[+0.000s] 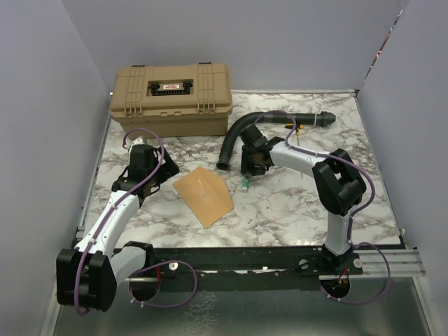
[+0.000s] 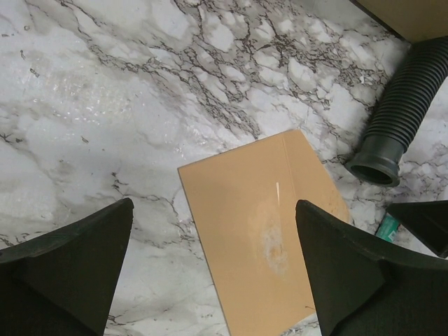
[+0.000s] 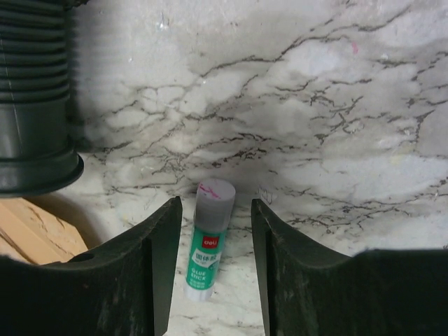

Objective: Place the letter into the envelope and seal it

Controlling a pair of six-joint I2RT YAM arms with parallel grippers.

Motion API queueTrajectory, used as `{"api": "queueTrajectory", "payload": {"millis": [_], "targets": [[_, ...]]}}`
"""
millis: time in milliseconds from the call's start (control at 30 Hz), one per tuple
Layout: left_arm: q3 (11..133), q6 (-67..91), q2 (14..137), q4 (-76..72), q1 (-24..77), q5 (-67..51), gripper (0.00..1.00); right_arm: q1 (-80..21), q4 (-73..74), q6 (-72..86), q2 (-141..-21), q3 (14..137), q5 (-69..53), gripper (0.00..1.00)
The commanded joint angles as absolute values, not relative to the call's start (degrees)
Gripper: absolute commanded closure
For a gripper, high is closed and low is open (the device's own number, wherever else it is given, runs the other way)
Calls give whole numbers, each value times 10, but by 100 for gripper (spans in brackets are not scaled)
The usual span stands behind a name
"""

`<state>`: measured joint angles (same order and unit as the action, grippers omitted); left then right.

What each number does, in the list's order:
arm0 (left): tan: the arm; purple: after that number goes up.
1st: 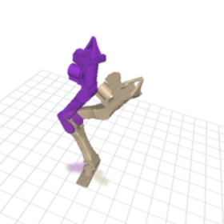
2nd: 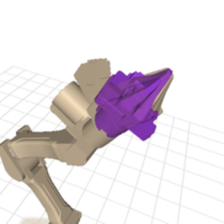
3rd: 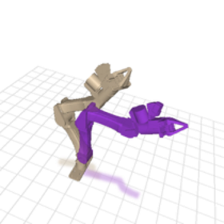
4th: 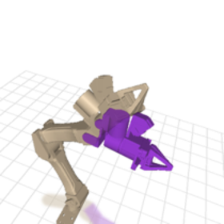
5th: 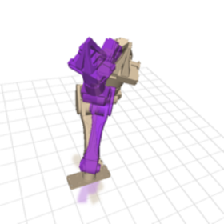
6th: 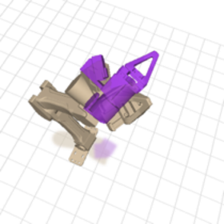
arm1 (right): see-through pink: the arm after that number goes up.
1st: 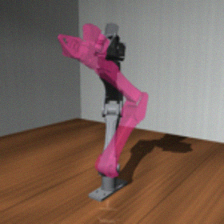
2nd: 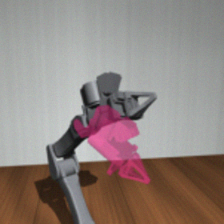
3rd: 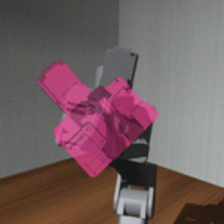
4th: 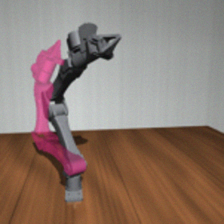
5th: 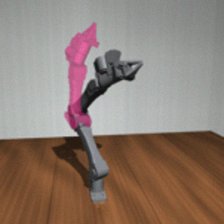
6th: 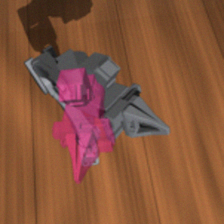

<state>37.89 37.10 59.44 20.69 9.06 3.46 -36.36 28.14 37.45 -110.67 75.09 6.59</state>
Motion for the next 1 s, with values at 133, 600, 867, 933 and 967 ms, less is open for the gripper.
{"api": "queueTrajectory", "payload": {"millis": [133, 600, 867, 933, 967], "targets": [[404, 352, 612, 185, 88, 17, 1, -366, 340, 376, -1150, 806, 108, 57], [422, 355, 647, 186, 88, -31, 1, -365, 397, 372, -1166, 831, 42, 59], [415, 359, 640, 181, 88, -41, 1, -365, 382, 388, -1158, 812, 30, 74], [413, 354, 634, 175, 87, -54, 1, -365, 368, 392, -1151, 806, 35, 83], [414, 350, 631, 172, 88, -63, 1, -365, 356, 393, -1143, 801, 39, 85]]}}
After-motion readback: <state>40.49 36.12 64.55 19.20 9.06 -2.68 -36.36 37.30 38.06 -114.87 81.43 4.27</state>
